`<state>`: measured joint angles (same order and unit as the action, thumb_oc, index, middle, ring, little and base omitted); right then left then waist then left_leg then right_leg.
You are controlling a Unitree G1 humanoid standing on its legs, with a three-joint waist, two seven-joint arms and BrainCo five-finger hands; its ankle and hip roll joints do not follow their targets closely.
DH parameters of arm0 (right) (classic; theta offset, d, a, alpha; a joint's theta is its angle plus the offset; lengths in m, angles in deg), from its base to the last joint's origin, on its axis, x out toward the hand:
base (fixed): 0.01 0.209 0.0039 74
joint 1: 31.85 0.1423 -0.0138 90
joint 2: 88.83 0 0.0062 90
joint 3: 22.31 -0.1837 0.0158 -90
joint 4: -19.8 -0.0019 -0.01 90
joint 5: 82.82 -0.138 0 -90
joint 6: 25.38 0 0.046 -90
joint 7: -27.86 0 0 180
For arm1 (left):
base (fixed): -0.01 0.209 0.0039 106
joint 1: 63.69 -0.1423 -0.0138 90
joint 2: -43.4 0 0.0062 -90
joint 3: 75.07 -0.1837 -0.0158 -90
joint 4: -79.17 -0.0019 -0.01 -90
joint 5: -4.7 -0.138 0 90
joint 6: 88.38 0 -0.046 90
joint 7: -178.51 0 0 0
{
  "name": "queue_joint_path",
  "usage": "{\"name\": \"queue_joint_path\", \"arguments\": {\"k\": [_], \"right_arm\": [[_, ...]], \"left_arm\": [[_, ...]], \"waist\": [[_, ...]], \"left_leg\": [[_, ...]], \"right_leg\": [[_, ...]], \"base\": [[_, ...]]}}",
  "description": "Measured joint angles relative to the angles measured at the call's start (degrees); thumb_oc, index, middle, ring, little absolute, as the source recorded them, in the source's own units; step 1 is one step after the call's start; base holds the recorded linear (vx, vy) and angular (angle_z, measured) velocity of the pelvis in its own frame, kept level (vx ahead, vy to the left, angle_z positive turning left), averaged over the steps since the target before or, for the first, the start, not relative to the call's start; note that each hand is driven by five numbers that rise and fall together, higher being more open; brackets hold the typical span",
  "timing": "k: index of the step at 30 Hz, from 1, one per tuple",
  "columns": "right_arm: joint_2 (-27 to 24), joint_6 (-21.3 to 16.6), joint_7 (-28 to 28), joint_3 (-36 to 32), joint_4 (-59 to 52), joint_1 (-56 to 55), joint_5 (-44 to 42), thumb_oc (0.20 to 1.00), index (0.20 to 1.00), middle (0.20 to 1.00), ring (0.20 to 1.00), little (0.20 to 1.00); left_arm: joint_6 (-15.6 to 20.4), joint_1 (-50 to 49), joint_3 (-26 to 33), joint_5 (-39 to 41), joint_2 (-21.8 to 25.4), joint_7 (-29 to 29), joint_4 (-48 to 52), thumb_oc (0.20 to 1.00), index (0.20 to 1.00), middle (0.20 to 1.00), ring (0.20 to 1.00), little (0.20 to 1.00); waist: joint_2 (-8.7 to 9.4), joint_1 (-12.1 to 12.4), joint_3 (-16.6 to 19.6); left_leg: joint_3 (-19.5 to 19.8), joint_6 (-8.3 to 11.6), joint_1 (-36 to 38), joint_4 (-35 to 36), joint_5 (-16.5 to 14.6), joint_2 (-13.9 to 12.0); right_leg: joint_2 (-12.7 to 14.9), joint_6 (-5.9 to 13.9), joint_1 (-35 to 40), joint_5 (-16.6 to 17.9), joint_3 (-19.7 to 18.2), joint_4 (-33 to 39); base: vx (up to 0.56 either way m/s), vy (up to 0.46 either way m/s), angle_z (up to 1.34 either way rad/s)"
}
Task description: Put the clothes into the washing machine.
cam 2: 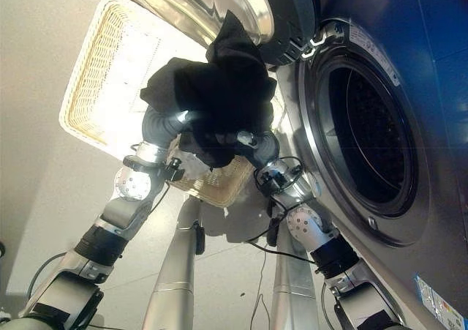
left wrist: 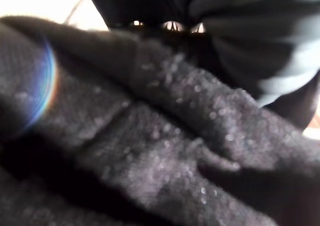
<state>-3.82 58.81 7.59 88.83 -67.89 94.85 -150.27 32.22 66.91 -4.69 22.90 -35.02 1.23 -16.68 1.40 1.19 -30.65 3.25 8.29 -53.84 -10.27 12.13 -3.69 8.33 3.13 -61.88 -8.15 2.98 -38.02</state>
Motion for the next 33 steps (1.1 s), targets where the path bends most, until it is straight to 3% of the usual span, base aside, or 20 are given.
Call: {"name": "queue_joint_path", "arguments": {"k": [1,3,18,19,20,21,25,28,31,33], "right_arm": [[0.0,0.0,-0.3,-0.01,-0.02,-0.11,-0.89,0.947,0.947,0.947,0.947,0.947],[0.0,0.0,-0.73,0.0,-0.17,-0.58,-1.88,0.2,0.2,0.2,0.2,0.2],[0.01,-0.15,0.19,-1.09,-1.16,-2.26,-4.77,0.2,0.2,0.2,0.2,0.2],[0.02,-0.15,0.19,-1.06,-1.16,-2.44,-5.19,0.2,0.2,0.2,0.2,0.2],[0.06,-0.16,0.22,-1.07,-1.16,-2.77,-5.37,0.2,0.2,0.2,0.2,0.2],[0.06,-0.18,0.24,-1.07,-1.16,-3.01,-5.65,0.2,0.2,0.2,0.2,0.2],[0.04,-0.35,0.53,-1.07,-1.15,-3.33,-6.45,0.2,0.2,0.2,0.2,0.2],[0.03,-0.65,0.84,-1.03,-1.15,-3.34,-6.5,0.2,0.2,0.2,0.2,0.2],[0.06,-1.13,0.71,-0.76,-1.15,-3.23,-7.81,0.2,0.2,0.2,0.2,0.2],[0.28,-1.27,0.58,-0.37,-1.16,-2.91,-8.52,0.2,0.2,0.2,0.2,0.2]], "left_arm": [[0.0,0.05,0.08,-1.09,0.04,0.23,0.09,0.2,0.2,0.2,0.2,0.2],[0.0,0.06,-0.07,-1.72,0.15,0.17,0.18,0.2,0.2,0.2,0.2,0.2],[-1.43,0.41,-1.37,-0.36,0.07,-7.1,3.49,0.2,0.2,0.2,0.2,0.2],[-1.69,0.52,-1.35,-0.36,0.05,-7.46,3.5,0.344,0.344,0.344,0.344,0.344],[-2.24,0.66,-1.42,-0.38,0.06,-7.8,3.5,0.561,0.561,0.561,0.561,0.561],[-2.51,0.68,-1.44,-0.46,0.06,-7.97,3.5,1.0,1.0,1.0,1.0,1.0],[-2.66,0.7,-1.91,-1.87,0.23,-6.39,3.5,1.0,1.0,1.0,1.0,1.0],[-2.06,1.1,-3.49,-10.72,1.06,3.73,3.57,1.0,1.0,1.0,1.0,1.0],[-3.13,0.79,-3.68,-25.32,1.83,23.55,1.97,1.0,1.0,1.0,1.0,1.0],[-4.96,0.06,-2.58,-31.28,2.21,32.24,1.55,1.0,1.0,1.0,1.0,1.0]], "waist": [[-0.06,0.02,-0.03],[-0.07,0.04,-0.03],[-0.1,0.12,-0.05],[-0.1,0.14,-0.04],[-0.1,0.18,-0.04],[-0.1,0.17,-0.04],[-0.11,0.14,-0.04],[-0.12,0.32,-0.04],[-0.35,1.12,0.03],[-0.37,1.34,0.03]], "left_leg": [[0.0,0.0,0.0,0.01,0.0,0.0],[-0.02,0.0,0.0,0.11,0.0,0.0],[-0.17,-0.02,0.02,0.44,0.02,0.0],[-0.18,-0.02,0.02,0.44,0.02,0.01],[-0.18,-0.02,0.02,0.43,0.02,0.02],[-0.19,-0.02,0.03,0.44,0.02,0.02],[-0.21,-0.03,0.03,0.41,0.02,0.01],[-0.21,-0.03,0.04,0.37,0.02,0.0],[-0.21,-0.02,0.05,0.35,0.02,-0.09],[-0.15,-0.02,0.05,0.35,0.02,-0.1]], "right_leg": [[0.01,0.0,0.0,0.0,0.0,0.02],[0.01,0.0,-0.01,0.0,0.01,0.1],[0.04,-0.2,-0.04,0.13,0.01,0.43],[0.04,-0.21,-0.03,0.13,0.01,0.44],[0.04,-0.21,-0.03,0.14,0.0,0.46],[0.04,-0.21,-0.03,0.14,0.0,0.46],[0.03,-0.22,-0.03,0.15,-0.01,0.46],[0.03,-0.22,-0.03,0.15,-0.01,0.43],[-0.03,-0.19,-0.04,0.13,0.01,0.4],[-0.04,-0.06,-0.04,0.04,0.05,0.35]], "base": [[0.0,0.0,0.0],[0.0,0.0,0.0],[0.0,0.0,0.0],[0.0,0.0,0.0],[0.0,0.0,0.0],[0.0,0.0,0.0],[0.0,0.0,0.0],[0.0,0.0,0.0],[0.0,-0.041,-0.01],[-0.01,-0.05,0.01]]}}
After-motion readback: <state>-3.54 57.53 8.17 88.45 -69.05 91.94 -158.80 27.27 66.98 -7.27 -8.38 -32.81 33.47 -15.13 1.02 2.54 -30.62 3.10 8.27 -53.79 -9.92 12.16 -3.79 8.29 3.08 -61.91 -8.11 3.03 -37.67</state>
